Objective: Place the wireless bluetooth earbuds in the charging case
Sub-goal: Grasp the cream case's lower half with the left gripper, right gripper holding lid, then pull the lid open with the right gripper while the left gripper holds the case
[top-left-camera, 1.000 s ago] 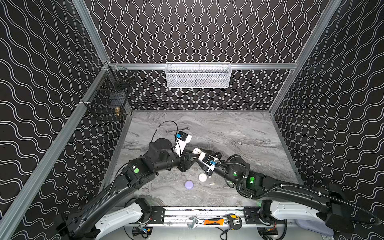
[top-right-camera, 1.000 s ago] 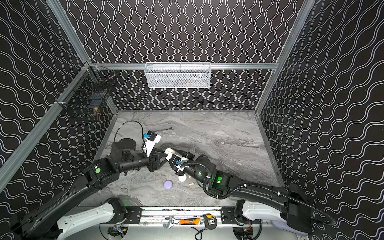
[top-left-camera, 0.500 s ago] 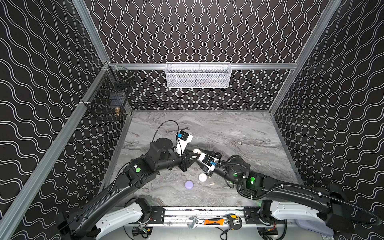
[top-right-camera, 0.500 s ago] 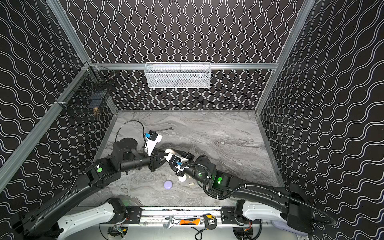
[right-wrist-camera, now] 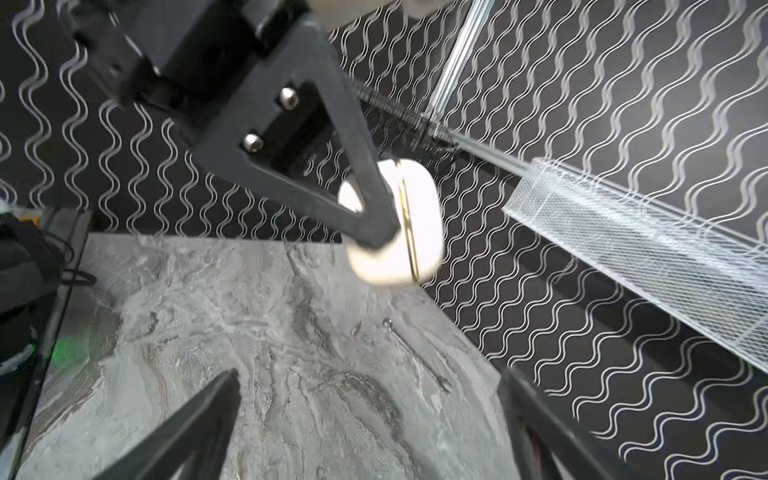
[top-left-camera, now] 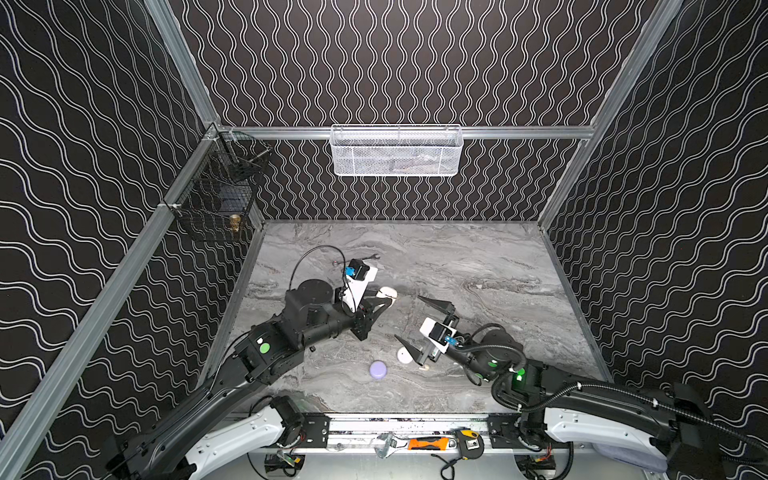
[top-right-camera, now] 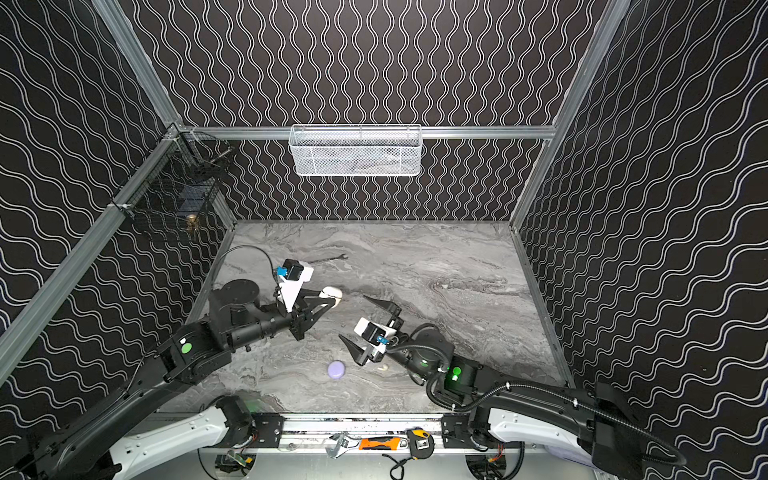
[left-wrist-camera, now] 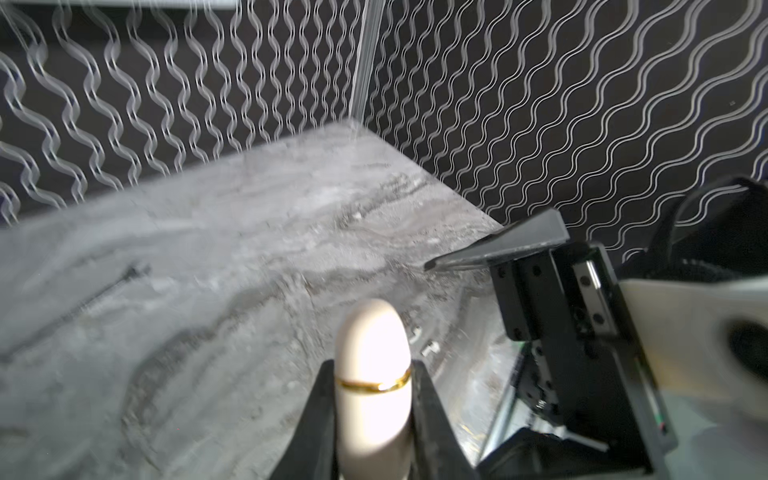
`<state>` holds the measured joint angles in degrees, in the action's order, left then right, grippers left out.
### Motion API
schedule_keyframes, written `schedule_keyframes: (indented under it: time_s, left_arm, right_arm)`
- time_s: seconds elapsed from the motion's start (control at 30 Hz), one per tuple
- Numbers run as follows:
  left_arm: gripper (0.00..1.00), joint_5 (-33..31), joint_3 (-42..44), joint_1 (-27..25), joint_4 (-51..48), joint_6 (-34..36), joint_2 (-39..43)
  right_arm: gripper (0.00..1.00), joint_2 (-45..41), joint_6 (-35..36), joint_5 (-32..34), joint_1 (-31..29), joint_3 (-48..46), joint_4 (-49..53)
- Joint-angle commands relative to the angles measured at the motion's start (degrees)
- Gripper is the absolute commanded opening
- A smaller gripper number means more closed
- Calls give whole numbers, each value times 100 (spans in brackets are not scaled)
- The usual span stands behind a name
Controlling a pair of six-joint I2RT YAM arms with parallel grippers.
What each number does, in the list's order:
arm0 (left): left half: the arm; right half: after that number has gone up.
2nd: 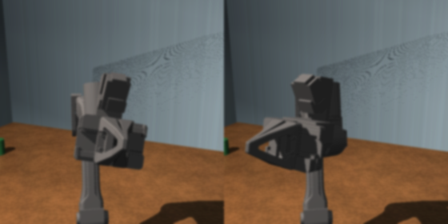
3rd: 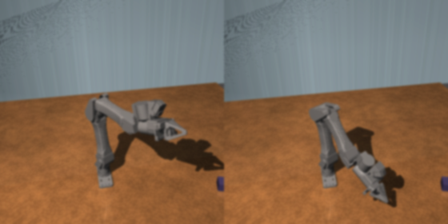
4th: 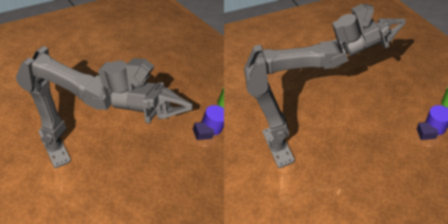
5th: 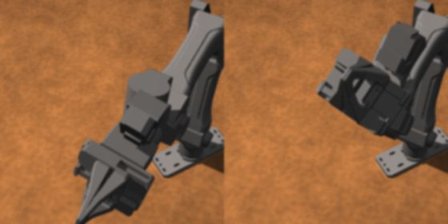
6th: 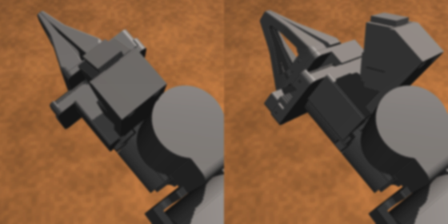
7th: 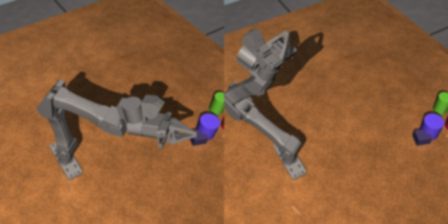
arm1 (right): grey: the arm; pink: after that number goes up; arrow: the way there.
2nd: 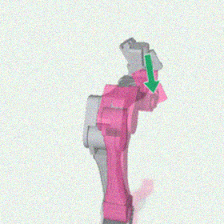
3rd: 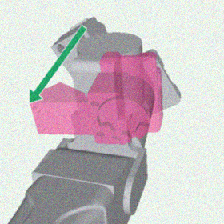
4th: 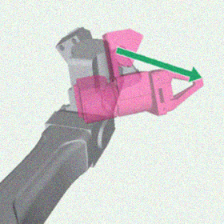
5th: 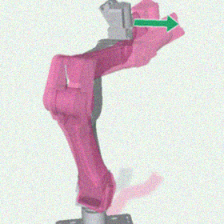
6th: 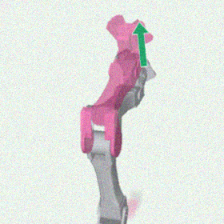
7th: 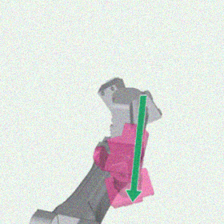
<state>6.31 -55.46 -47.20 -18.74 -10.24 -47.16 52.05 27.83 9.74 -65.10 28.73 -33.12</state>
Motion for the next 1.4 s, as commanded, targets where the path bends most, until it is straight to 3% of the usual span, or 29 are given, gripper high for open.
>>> schedule_keyframes:
  time_s: [0.0, 0.17, 0.37, 0.47, 0.57, 0.7, 0.93, 1.1, 1.37]
  left_arm:
    - [0, 96, 729, 8, 1301, 1162, 334]
    - [0, -495, 2795, 1, 3769, 1080, 748]
    - [0, 404, 5147, 1, 8190, 1851, 286]
    - [0, 1016, 5356, 3, 9387, 1952, -182]
    - [0, 1532, 5220, 8, 9274, 2043, -325]
    - [0, 1646, 5214, 9, 9172, 1965, -234]
    - [0, 1788, 5023, 7, 8643, 1802, -67]
    - [0, 2035, 5081, 22, 9193, 1615, -300]
    - [0, 2372, 4898, 48, 9039, 1522, -380]
  right_arm:
    - [99, -273, -247, -337, 354, -231, -691]
    - [99, -499, -1040, -1241, 1329, -394, -698]
    - [98, -201, -994, -1716, 1443, -311, -631]
    - [96, 9, -897, -2056, 1439, -207, -531]
    - [96, 105, -845, -2546, 1439, -138, -497]
    - [96, 72, -791, -3050, 1439, -87, -294]
    - [97, -151, -780, -3235, 1440, -224, -322]
    - [96, -33, -772, -3414, 1427, -56, -102]
    - [96, 111, -815, -3511, 1417, 22, -109]
